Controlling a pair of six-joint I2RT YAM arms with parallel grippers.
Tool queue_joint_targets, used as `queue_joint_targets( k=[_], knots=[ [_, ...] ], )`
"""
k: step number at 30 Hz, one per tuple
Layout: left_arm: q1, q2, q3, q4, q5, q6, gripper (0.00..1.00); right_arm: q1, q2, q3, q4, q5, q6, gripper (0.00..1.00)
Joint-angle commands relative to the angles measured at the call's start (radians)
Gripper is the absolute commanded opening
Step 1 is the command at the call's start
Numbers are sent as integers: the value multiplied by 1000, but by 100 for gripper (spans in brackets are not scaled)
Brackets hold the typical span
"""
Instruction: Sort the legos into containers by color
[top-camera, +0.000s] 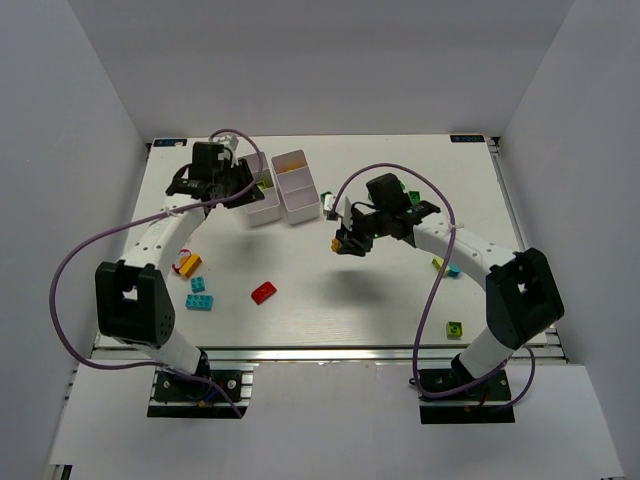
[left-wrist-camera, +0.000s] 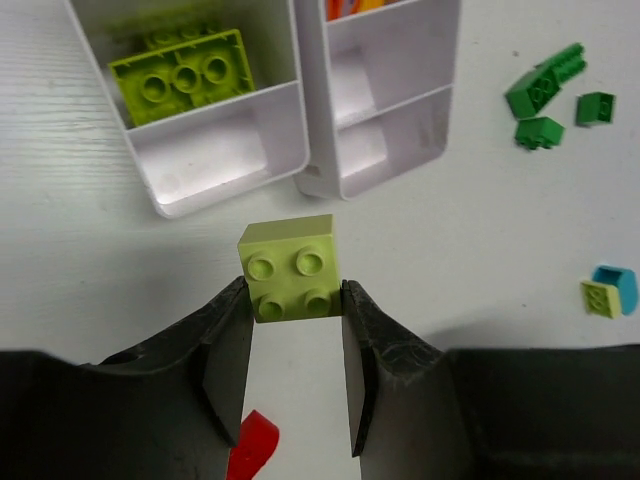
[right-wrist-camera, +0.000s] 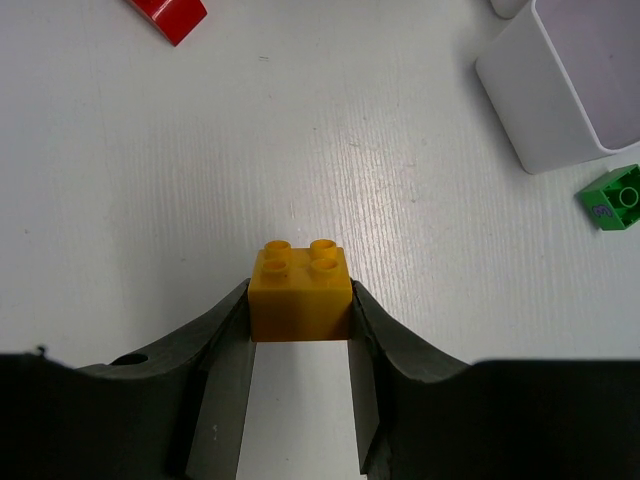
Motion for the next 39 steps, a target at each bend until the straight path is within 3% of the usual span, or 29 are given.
queue_joint_targets(
  k=[1, 11, 23, 39],
  knots=[
    [8, 29, 98, -84, -121, 45, 0, -9, -33, 0, 20, -3, 3, 0],
    [10, 166, 255, -113, -210, 30, 0, -16, -27, 4, 21, -7, 5, 0],
    [-9, 152, 149, -84, -207, -49, 2, -21, -18, 7, 21, -17, 9, 0],
    [-47, 264, 194, -76, -311, -61, 11, -21, -15, 9, 14, -18, 9, 0]
  ],
)
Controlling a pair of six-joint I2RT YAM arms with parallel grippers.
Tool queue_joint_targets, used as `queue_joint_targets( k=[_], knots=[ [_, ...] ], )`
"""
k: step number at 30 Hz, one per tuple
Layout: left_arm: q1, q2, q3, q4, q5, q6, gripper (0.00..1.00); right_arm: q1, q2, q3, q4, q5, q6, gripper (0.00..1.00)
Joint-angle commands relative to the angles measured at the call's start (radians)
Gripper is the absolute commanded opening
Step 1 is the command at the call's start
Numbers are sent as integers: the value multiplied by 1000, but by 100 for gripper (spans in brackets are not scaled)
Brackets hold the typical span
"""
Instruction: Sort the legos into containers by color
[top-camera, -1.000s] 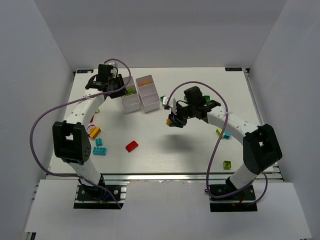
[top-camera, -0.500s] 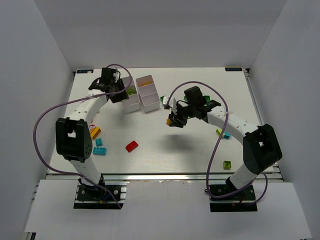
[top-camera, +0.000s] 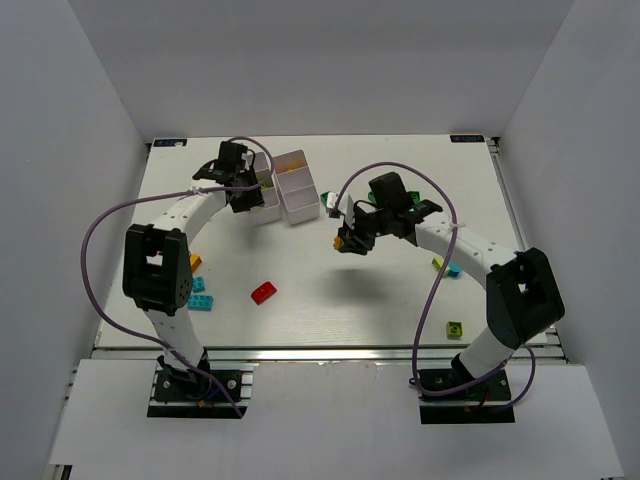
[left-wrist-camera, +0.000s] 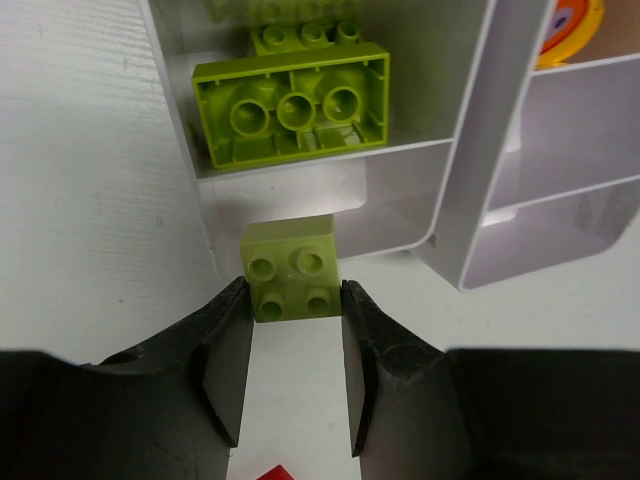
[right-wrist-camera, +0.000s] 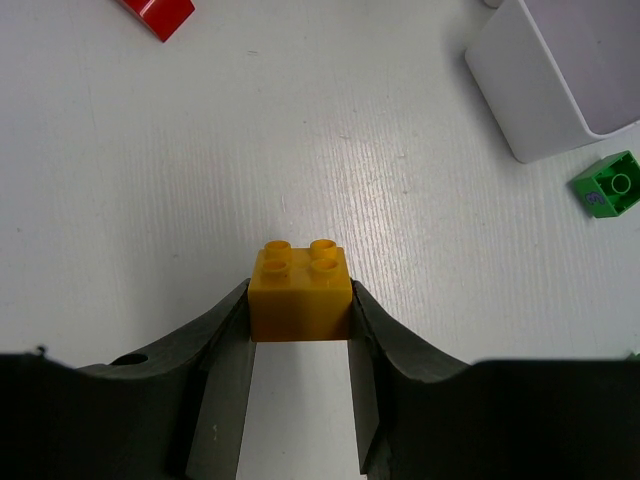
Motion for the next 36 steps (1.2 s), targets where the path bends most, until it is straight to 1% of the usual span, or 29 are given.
queue_joint_targets(
  k=[1, 6, 10, 11, 13, 14, 17, 22, 24, 28, 31, 32, 34, 35, 36],
  knots=[
    [3, 0, 45, 13, -44, -6, 12, -3, -16, 9, 13, -16, 5, 0],
    [1, 22, 61, 19, -52, -6, 17, -5, -13, 7, 10, -20, 5, 0],
    [-2, 29, 65, 24, -56, -11, 24, -3, -10, 11, 10, -22, 3, 0],
    [-5, 29, 65, 26, -56, -13, 27, -3, -10, 11, 9, -22, 3, 0],
    [-5, 29, 65, 30, -61, -14, 32, -3, -10, 12, 7, -24, 0, 0],
    [-5, 32, 70, 29, -64, -16, 38, -5, -7, 14, 6, -24, -1, 0],
    [-6, 41, 78, 26, -69, -19, 47, -3, -7, 18, 3, -22, -3, 0],
    [-9, 39, 84, 27, -82, -25, 58, -5, -7, 24, -4, -20, -6, 0],
    [-11, 35, 87, 24, -79, -26, 60, -5, -6, 29, -4, -20, -4, 0],
    [-11, 26, 85, 29, -69, -31, 61, -5, 2, 43, -7, -19, -3, 0],
    [-12, 0, 88, 24, -58, -37, 61, -5, 11, 63, 12, -2, 25, 0],
    [-12, -16, 84, 29, -58, -39, 61, -5, 19, 78, 42, 15, 60, 0],
    [-11, -89, 41, 44, -64, -45, 59, -5, 45, 102, 100, 44, 118, 0],
    [-11, -120, 20, 62, -69, -45, 59, -3, 62, 145, 154, 44, 176, 0],
    [-3, -182, -31, 71, -69, -45, 59, -3, 82, 177, 171, 36, 192, 0]
  ],
)
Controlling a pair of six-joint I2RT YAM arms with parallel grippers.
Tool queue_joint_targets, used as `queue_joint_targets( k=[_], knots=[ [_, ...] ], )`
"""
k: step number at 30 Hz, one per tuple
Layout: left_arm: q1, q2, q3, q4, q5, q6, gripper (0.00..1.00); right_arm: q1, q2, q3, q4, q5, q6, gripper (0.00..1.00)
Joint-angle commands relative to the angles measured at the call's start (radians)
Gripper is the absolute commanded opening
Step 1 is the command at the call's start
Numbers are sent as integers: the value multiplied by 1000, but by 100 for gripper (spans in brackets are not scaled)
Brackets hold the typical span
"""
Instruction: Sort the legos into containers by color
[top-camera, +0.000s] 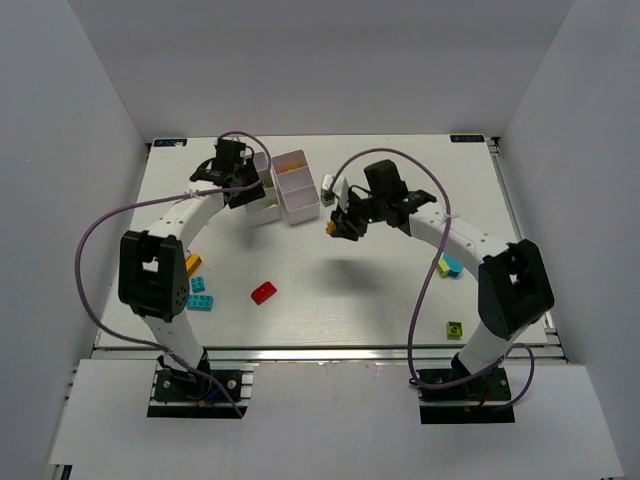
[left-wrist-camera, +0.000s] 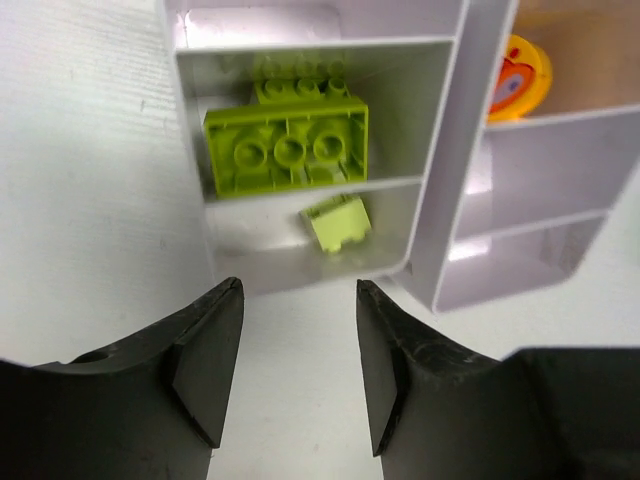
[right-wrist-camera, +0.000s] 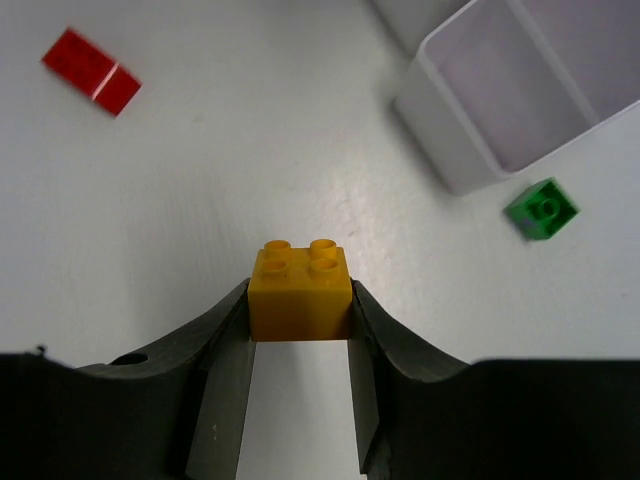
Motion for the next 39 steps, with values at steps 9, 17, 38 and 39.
queue_joint_targets(
  k=[9, 17, 38, 39],
  knots=[
    [105, -524, -348, 31, -16, -38, 67, 11, 296, 318, 508, 26, -21, 0],
    [130, -717, -488, -34, -108, -36, 79, 14, 503, 532, 706, 82, -111, 0],
    [139, -852, -546, -83, -170, -24, 83, 42, 655, 662, 696, 158, -140, 19],
    [139, -852, -546, -83, -171, -24, 83, 43, 656, 663, 697, 159, -141, 20]
  ],
)
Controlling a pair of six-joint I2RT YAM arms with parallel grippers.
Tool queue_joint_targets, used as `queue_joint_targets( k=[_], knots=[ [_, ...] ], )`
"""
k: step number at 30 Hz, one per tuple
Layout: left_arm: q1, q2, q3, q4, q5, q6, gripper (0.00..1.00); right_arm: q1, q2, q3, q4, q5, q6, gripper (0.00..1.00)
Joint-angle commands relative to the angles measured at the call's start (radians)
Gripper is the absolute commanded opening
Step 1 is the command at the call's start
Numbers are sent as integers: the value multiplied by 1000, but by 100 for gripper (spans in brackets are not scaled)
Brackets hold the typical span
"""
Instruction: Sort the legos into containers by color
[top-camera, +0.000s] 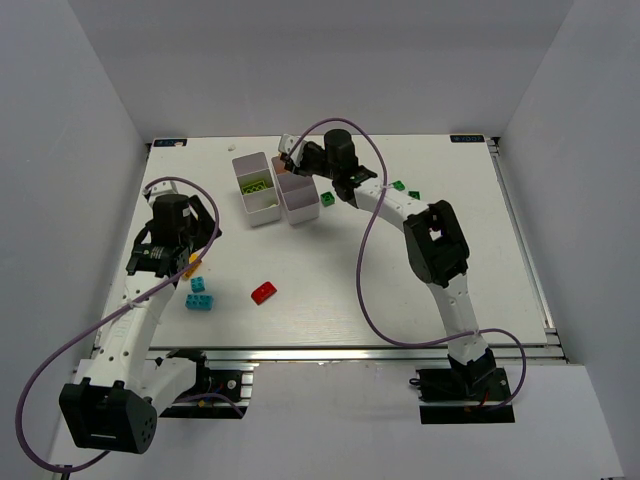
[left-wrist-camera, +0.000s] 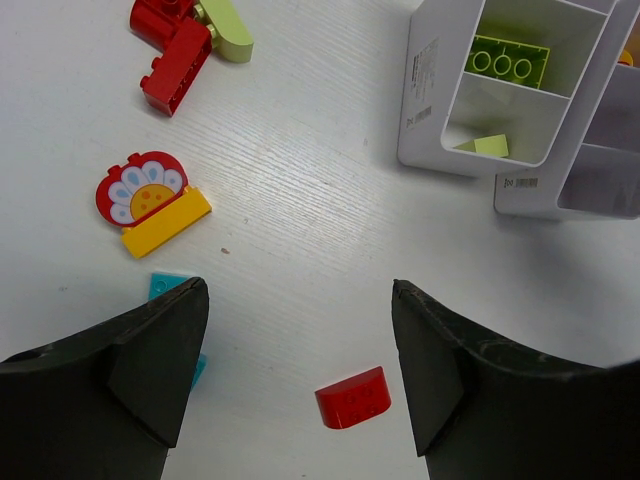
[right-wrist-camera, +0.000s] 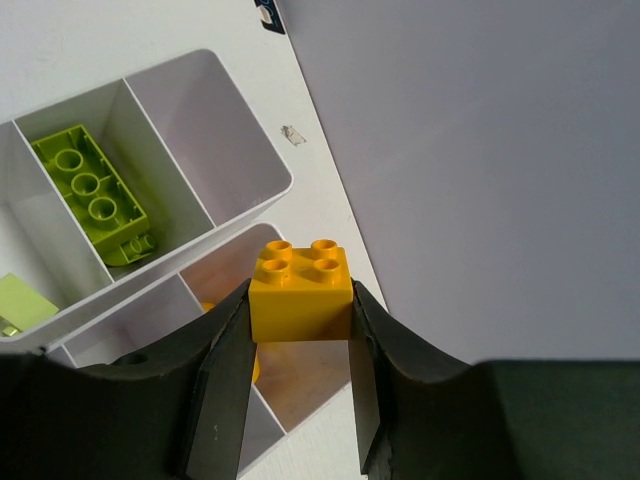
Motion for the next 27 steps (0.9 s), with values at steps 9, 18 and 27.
queue_joint_targets(
  k=[9, 18, 27],
  knots=[
    [5, -29, -6, 0, -13, -6, 83, 2, 43, 40, 39, 13, -65, 28],
    [3, -27, -1, -6, -17, -3, 83, 2, 82, 75, 39, 21, -77, 44],
    [5, -33, 4, -18, -26, -6, 83, 3, 114, 112, 48, 35, -75, 65]
  ],
)
